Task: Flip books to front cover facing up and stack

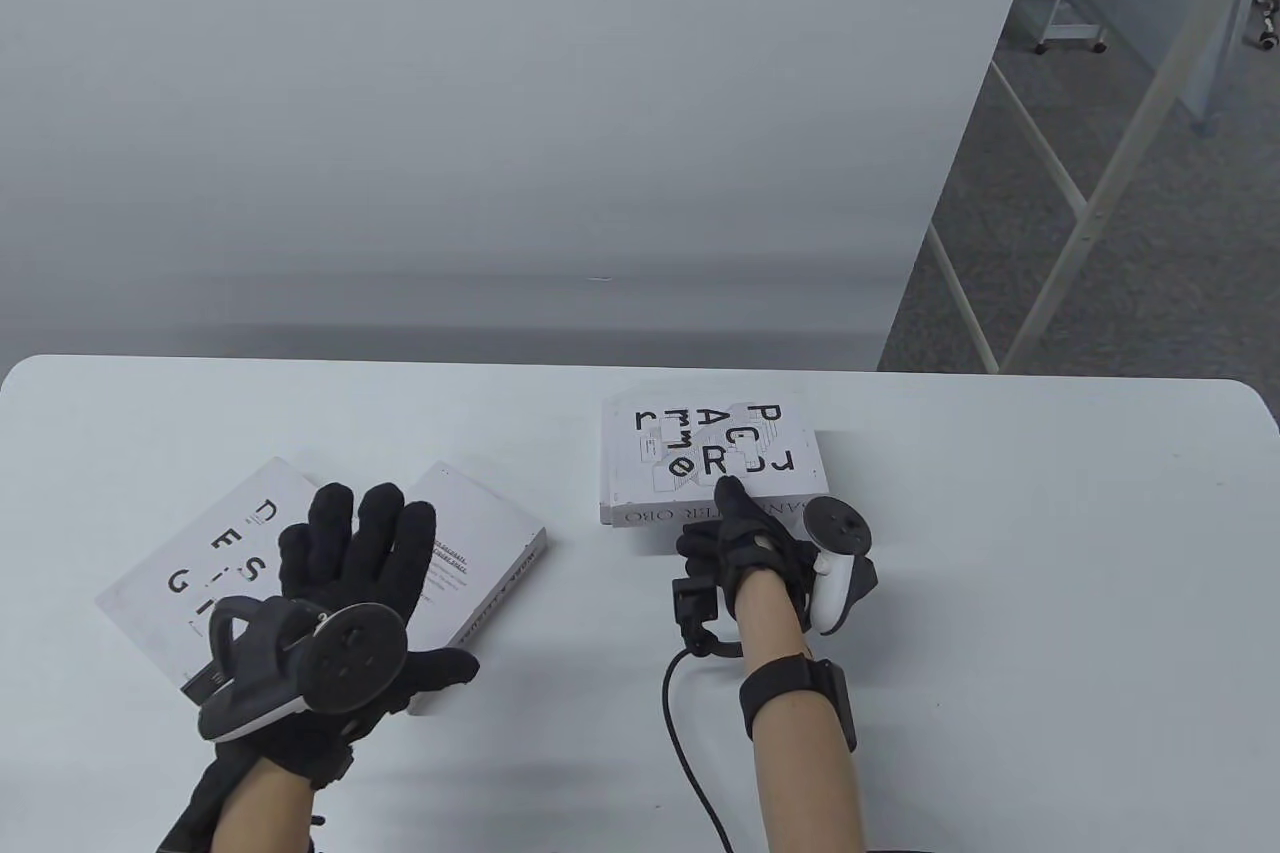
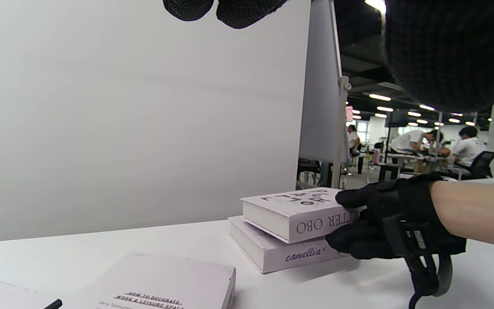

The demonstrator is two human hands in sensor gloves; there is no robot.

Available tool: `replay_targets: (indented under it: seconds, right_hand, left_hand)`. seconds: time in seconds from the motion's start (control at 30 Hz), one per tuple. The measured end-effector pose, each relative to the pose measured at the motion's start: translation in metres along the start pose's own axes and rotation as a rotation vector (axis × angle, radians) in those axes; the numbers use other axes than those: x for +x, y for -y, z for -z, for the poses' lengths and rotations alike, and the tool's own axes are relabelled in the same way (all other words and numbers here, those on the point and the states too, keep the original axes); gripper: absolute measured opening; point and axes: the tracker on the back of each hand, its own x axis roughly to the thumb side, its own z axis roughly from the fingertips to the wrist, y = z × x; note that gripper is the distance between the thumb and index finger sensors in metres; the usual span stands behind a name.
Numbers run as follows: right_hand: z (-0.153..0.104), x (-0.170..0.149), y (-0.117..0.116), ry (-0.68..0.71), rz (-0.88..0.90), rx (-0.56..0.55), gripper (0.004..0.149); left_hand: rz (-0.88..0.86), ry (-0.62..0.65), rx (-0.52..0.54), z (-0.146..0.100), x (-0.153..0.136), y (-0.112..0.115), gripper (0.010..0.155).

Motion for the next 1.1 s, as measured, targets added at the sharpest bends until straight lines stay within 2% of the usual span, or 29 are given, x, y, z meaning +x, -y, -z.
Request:
replay_targets:
  seconds: [0.33,0.57,0.83,0.93,1.1]
  right_hand:
    - [0.011,0.009,-0.015,-0.016,-0.003,0.069,0.076]
    - [0.005,0.007,-0.026,-0.009,0.056,0.039,0.076]
    - [-0.001,0.006,-0.035,0.003,0.108,0.108,0.076]
    - [-0.004,0.010,-0.033,0.036,0.074,0.091,0.075]
    - [-0.016,0.023,-0.015,0.177,-0.110,0.089,0.072]
  left_hand:
    - [-0.008,0.015,-0.041,0.004,0.001,0.007,0.113]
    - [-0.006,0.008,-0.058,0.006,0.000,0.010,0.113]
    - [0.000,0.009,-0.073,0.008,0.002,0.012,0.112]
    - [0.005,0.010,-0.079,0.008,0.003,0.013,0.112]
    - [0.024,0.030,-0.085,0.012,0.010,0.018,0.112]
